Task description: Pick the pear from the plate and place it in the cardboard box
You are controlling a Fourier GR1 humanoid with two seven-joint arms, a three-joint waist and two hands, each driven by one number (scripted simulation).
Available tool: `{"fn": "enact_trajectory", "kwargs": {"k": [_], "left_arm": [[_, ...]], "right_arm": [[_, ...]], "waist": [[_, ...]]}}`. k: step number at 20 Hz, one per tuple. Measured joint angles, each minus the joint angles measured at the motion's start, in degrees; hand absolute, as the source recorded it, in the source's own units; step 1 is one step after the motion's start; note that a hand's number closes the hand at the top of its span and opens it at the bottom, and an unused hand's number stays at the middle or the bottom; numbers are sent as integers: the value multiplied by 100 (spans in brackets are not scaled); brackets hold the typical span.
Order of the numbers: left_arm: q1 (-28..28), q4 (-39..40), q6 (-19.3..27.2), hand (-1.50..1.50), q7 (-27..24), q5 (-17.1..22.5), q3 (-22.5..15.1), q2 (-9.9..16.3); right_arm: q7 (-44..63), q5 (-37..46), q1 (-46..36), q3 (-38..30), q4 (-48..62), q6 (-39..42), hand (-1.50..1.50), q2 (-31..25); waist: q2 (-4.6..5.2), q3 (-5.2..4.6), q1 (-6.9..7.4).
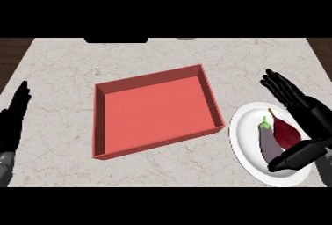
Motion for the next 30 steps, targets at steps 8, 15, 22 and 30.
{"fn": "enact_trajectory", "kwargs": {"k": [8,15,22,30], "left_arm": [[3,11,89,0,268,-211,-187,-14],[-71,5,113,0,375,-335,-321,-94],[-304,43,84,0,511,-437,-400,-128],[-352,5,95,0,574,-555,-474,-206]], "right_arm": [[-1627,-470,528,-458,1799,1166,-150,-445],[-2332,437,157,-424,2295,684,-150,-1307],[-3031,1775,-199,443,2542,121,-150,-2068],[-3720,3027,-803,1551,3375,-458,-150,-2441]], "waist": [[46,64,122],[32,60,279],[43,42,398],[28,25,475]]}}
